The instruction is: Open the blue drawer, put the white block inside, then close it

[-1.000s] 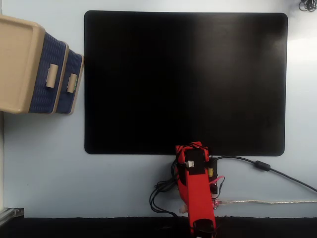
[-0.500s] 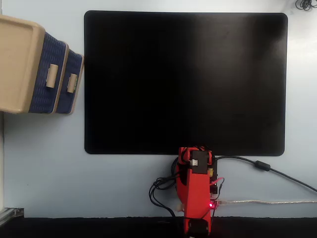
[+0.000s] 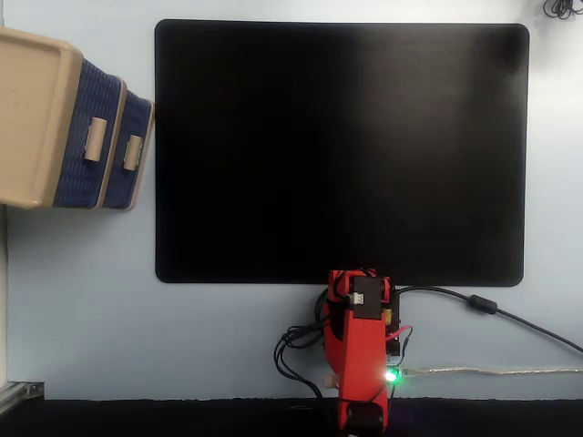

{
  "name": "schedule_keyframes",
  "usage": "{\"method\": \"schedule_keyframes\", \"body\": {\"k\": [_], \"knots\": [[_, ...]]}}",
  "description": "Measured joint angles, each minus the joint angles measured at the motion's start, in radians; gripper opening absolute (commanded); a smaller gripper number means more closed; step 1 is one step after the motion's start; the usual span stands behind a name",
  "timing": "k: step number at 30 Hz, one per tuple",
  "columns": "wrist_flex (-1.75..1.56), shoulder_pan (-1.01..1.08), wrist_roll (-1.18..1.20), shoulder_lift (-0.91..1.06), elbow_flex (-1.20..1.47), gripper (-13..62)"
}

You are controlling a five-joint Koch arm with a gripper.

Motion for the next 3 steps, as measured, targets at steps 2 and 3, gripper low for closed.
{"method": "schedule_keyframes", "body": {"k": [2, 3], "knots": [[0.0, 0.0, 0.0, 0.0, 0.0, 34.9], [0.0, 0.0, 0.0, 0.0, 0.0, 34.9]]}}
